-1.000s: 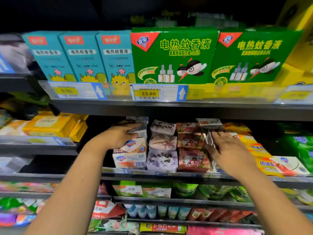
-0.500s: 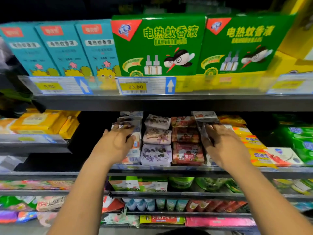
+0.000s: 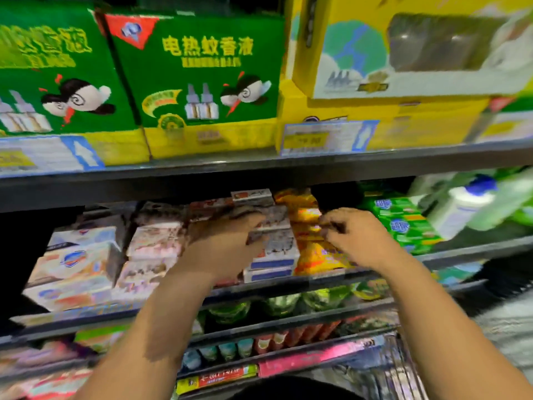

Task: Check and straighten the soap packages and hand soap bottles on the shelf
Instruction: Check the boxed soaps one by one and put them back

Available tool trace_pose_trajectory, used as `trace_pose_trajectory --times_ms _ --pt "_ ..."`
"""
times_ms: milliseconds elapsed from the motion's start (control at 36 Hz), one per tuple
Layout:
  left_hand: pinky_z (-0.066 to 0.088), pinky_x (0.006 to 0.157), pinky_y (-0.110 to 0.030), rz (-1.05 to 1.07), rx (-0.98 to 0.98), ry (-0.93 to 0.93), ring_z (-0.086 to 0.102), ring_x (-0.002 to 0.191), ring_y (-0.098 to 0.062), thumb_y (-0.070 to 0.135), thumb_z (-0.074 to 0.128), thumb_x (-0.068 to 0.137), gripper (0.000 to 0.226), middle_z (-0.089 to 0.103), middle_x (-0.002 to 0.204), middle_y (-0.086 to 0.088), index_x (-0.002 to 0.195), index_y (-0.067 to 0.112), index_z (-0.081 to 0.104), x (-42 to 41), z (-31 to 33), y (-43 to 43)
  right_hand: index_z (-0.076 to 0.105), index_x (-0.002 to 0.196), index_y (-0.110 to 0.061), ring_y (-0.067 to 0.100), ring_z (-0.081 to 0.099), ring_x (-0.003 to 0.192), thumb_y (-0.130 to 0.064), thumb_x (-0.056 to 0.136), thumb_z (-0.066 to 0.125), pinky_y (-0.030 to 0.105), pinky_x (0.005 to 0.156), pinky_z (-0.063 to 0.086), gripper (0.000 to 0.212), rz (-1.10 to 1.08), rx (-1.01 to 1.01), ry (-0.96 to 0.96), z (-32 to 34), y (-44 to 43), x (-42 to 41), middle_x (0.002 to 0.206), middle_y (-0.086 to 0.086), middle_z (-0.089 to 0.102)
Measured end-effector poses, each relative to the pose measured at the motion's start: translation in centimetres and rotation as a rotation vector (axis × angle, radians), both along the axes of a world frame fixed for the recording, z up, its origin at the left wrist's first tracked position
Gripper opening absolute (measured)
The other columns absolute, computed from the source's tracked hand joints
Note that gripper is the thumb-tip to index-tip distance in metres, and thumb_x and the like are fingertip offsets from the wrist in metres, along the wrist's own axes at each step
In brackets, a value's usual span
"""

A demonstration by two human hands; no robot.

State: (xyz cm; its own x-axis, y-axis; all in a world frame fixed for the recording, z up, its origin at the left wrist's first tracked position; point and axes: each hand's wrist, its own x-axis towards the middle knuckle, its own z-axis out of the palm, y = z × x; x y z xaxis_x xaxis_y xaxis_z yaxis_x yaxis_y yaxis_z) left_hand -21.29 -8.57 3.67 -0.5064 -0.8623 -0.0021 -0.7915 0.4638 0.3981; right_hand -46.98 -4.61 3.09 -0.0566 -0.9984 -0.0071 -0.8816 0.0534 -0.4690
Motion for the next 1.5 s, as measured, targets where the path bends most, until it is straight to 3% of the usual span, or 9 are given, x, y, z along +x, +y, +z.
trace_pose_trajectory --times_ms 306,583,806,944,1028,1139,1222,1361,1500 --pt "0.033 0.111 -0.04 -0.166 -0.128 -0.186 0.03 0.138 -0.024 0.05 0.051 0.095 0.05 0.039 0.148 0.004 0.14 0.029 0.046 -13.2 -2.1 0.2 0.05 0.143 -0.035 0.019 0.039 0.133 -0.043 0.089 0.068 0.035 0.098 0.028 0.057 0.136 0.07 0.482 -3.3 0.4 -10.2 0.143 -0.011 0.053" --pt "0.026 0.116 -0.04 -0.149 -0.046 -0.294 0.017 0.148 -0.02 0.047 0.036 0.102 0.056 0.024 0.161 0.001 0.152 0.023 0.03 -18.8 -5.8 1.6 0.052 0.134 -0.041 0.025 0.013 0.149 -0.043 0.093 0.06 0.063 0.114 -0.002 0.042 0.186 0.158 0.546 -4.5 -0.2 -13.1 0.144 -0.015 0.049" --pt "0.004 0.121 -0.032 -0.114 -0.121 -0.201 0.0 0.152 -0.013 0.052 0.03 0.102 0.066 0.005 0.166 0.007 0.158 0.022 0.011 -18.1 -7.6 1.8 0.055 0.076 -0.037 0.012 0.027 0.115 -0.054 0.072 0.078 0.037 0.107 -0.018 0.029 0.089 0.087 0.432 -4.1 -1.1 -12.7 0.091 -0.015 0.04" --pt "0.007 0.122 -0.031 -0.108 -0.185 -0.13 0.005 0.151 -0.01 0.056 0.03 0.101 0.063 0.013 0.164 0.01 0.156 0.029 0.016 -17.5 -8.3 1.8 0.055 0.134 -0.035 0.018 0.016 0.146 -0.073 0.074 0.05 0.047 0.116 -0.013 0.071 0.195 0.113 0.551 -4.3 -0.5 -13.6 0.148 -0.004 0.041" --pt "0.012 0.121 -0.031 -0.095 -0.187 -0.089 0.01 0.15 -0.009 0.056 0.033 0.1 0.06 0.02 0.161 0.011 0.153 0.03 0.024 -17.3 -8.4 1.9 0.056 0.102 -0.045 0.012 0.027 0.14 -0.049 0.084 0.072 0.046 0.116 -0.012 0.024 0.214 0.039 0.354 -4.0 -0.3 -13.9 0.126 -0.006 0.056" --pt "0.028 0.115 -0.034 -0.074 -0.135 -0.024 0.026 0.143 -0.012 0.055 0.036 0.099 0.052 0.033 0.153 0.011 0.146 0.035 0.028 -17.1 -7.8 2.2 0.05 0.102 -0.042 0.0 0.041 0.107 -0.04 0.081 0.078 0.034 0.118 0.004 0.035 0.277 -0.065 0.19 -3.6 0.1 -14.3 0.099 -0.019 0.051" --pt "0.037 0.108 -0.039 -0.044 0.016 0.015 0.037 0.136 -0.019 0.057 0.041 0.098 0.06 0.035 0.151 0.006 0.149 0.041 0.015 -16.9 -7.1 2.6 0.057 0.107 -0.035 -0.003 0.053 0.085 -0.031 0.087 0.076 0.012 0.076 0.038 0.027 0.245 -0.096 -0.04 -2.7 1.1 -13.7 0.105 -0.02 0.054" --pt "0.03 0.115 -0.032 -0.138 0.072 0.195 0.019 0.147 -0.01 0.056 0.062 0.088 0.092 -0.004 0.156 0.034 0.153 0.046 -0.002 -16.1 -4.9 3.4 0.062 0.092 -0.032 0.015 0.046 0.053 -0.028 0.086 0.075 0.031 0.053 0.035 0.015 0.081 -0.166 -0.509 -1.1 2.9 -13.0 0.059 -0.006 0.05" --pt "0.036 0.111 -0.025 -0.249 -0.06 0.371 0.018 0.143 0.005 0.05 0.076 0.079 0.093 -0.003 0.149 0.045 0.15 0.048 0.016 -14.3 -2.8 3.7 0.067 0.086 -0.032 0.014 0.034 0.055 -0.038 0.083 0.077 0.028 0.055 0.028 0.013 -0.008 -0.142 -0.713 1.3 4.4 -10.8 0.064 0.016 0.037"
